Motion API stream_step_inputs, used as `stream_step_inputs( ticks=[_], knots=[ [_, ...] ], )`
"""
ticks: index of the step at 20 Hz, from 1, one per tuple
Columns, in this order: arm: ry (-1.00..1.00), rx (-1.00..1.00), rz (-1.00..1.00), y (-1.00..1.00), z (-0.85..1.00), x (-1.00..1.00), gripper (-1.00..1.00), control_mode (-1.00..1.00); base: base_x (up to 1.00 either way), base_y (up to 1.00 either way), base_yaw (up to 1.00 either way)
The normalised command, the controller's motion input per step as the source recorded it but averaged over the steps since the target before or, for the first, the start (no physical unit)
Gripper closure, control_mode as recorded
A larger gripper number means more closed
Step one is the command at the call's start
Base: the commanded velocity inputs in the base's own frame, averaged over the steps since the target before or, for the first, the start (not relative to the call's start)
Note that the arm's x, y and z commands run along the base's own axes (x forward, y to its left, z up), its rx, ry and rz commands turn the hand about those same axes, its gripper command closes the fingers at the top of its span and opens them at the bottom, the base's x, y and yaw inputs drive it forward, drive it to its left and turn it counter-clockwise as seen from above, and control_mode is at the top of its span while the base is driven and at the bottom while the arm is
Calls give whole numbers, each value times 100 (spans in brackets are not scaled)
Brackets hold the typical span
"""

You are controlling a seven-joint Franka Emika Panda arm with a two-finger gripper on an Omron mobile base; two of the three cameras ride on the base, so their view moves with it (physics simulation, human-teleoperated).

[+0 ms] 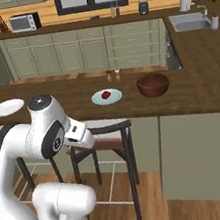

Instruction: Pick the chicken drumstick and bell pepper from their plates and place them in the bowl. Then put the bowl in the fridge.

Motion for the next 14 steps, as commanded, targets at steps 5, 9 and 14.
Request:
stream_step_inputs(
  ticks=[5, 9, 14],
  knots=[
    [0, 0, 0, 0, 0, 0, 100, 100, 100, -21, 0],
    [0, 0, 0, 0, 0, 0, 100, 100, 100, -53, 0],
    [0, 0, 0, 0, 0, 0, 100, 100, 100, -88, 0]
  ],
)
